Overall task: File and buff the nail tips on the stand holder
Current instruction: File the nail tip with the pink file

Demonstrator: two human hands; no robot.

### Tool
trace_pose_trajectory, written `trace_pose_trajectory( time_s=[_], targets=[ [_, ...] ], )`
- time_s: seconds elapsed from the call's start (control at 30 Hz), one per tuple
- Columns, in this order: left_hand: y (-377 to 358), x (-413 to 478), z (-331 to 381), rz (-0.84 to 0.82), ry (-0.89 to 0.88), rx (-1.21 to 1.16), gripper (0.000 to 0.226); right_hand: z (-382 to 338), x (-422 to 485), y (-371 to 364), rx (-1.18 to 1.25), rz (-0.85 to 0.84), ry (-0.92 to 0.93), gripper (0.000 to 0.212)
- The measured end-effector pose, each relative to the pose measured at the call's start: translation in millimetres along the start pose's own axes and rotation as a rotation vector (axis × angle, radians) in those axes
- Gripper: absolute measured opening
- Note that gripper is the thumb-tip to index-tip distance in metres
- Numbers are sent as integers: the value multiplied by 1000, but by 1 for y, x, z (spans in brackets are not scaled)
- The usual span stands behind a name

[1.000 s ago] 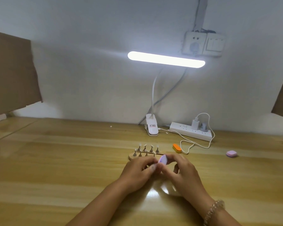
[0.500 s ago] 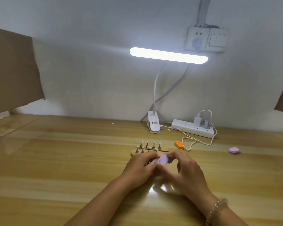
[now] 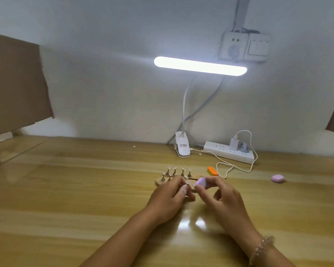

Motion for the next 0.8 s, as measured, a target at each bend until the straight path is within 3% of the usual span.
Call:
trace_pose_trajectory(
  time_s=[0.07,0.2,0.3,0.43,0.57,0.7,0.8],
  targets=[
    [2,0,0,5,1,53,14,-12,-3,-10,-42,-93,104,25],
    [2,-1,2,-14,-18,79,16,-2,2,-5,-104,-39,17,42],
    [1,0,2,-17,-33,101,13,-7,-2,-8,-124,-92,110,39],
    [2,0,2,-22,-43,87,17,-2,2,-6,-96,-48,29,30],
    [3,2,0,-33,-39,67,28,-5,-2,-10,-86,-118,97,34],
    [1,1,3,-60,-31,-17,22,12,6,-1,7,3,-84,15],
    [1,2,1,-60,-36,-32,22,4,2,0,6,8,-1,31]
  ],
)
Point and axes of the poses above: each hand's wrist, its own x-axis towards the middle knuckle, its own y-axis out of the back of the hand, z = x × y, the point moved 4 cm from there along x, towards the middle knuckle, and after that the axes turned 7 degrees about y, right-handed, at the moved point
